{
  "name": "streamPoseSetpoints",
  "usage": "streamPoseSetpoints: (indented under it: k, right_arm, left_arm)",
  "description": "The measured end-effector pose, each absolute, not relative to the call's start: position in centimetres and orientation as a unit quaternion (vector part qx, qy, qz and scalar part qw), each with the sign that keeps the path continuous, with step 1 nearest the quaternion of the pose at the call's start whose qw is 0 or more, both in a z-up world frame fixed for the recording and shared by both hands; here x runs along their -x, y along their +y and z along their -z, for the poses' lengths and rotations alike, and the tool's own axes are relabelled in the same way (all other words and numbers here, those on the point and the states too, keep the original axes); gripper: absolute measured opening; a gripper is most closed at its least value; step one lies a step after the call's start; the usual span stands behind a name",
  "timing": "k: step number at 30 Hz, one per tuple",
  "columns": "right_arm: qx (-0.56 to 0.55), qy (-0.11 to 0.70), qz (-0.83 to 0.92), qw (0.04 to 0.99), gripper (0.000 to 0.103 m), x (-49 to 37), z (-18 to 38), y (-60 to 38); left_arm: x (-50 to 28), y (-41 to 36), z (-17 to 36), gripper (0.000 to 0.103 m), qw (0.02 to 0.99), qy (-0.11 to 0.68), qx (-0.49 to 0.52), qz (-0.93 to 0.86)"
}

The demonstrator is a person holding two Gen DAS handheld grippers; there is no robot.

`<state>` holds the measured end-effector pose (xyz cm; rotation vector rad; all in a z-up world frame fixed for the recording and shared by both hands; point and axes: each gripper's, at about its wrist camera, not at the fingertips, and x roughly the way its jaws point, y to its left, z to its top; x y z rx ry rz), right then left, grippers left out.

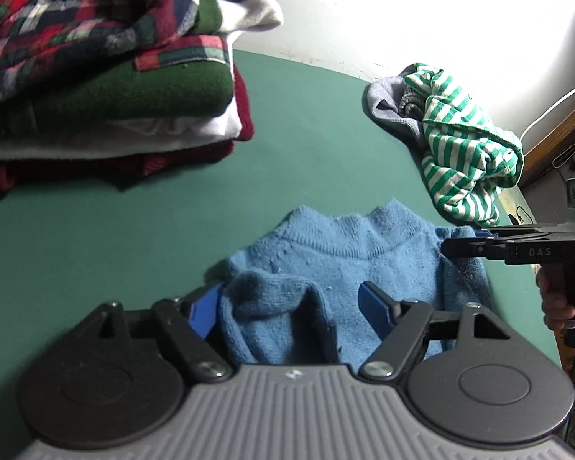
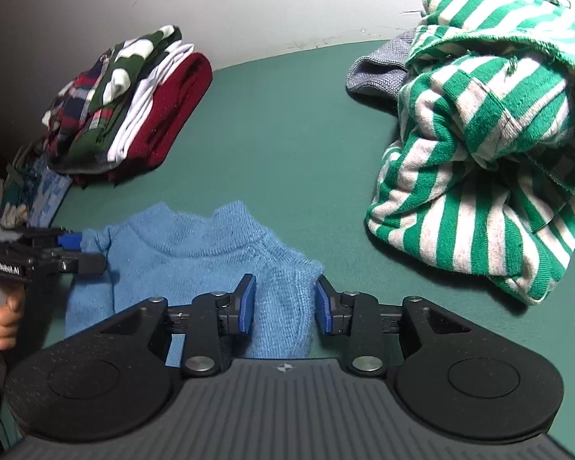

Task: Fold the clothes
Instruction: 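Grasp the sweater hem with both grippers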

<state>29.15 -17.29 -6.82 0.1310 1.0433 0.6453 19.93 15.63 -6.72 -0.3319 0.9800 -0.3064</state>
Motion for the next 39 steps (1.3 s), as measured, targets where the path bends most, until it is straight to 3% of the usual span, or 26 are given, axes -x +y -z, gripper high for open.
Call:
streamPoseSetpoints:
  k: [2,3,5,6,7,11,14,18,39]
  right_arm:
    - [-0.059,0.483,-0.323,0.812,0.065,-29.1,6.8,-17.0]
    - [-0.048,0.480,-0.331,0.811,0.068,-28.9,6.8,-16.7]
    - [-0.018,0.472,-0.337,0.815,0.060,-28.4,6.6,-16.0]
    - [0.001,0.470,-0.327,0.820,0.039,-28.3,6.4,-15.7]
    - [0.001,0.473,-0.323,0.820,0.025,-28.5,6.4,-15.7]
    - [-0.018,0.487,-0.320,0.812,0.019,-29.1,6.6,-16.5]
    - [-0.008,0.487,-0.317,0.813,0.018,-28.9,6.5,-16.5]
    - [-0.010,0.490,-0.311,0.814,0.017,-28.9,6.4,-16.3]
    - [-0.048,0.435,-0.358,0.825,0.016,-26.0,1.8,-17.3]
  left_arm:
    - [-20.0,15.5,6.7,0.077,0.858,0.467,0.158,0.145]
    - [-20.0,15.5,6.7,0.075,0.858,0.468,0.156,0.142]
    - [-20.0,15.2,6.7,0.061,0.862,0.467,0.145,0.132]
    - [-20.0,15.2,6.8,0.054,0.864,0.466,0.140,0.129]
    - [-20.0,15.2,6.8,0.052,0.867,0.464,0.134,0.125]
    - [-19.7,15.4,6.8,0.042,0.868,0.461,0.136,0.123]
    - [-19.4,14.9,6.4,0.030,0.875,0.453,0.119,0.118]
    - [-18.9,14.3,5.9,0.024,0.885,0.442,0.096,0.112]
    - [-14.0,12.3,0.2,0.017,0.921,0.377,0.030,0.100]
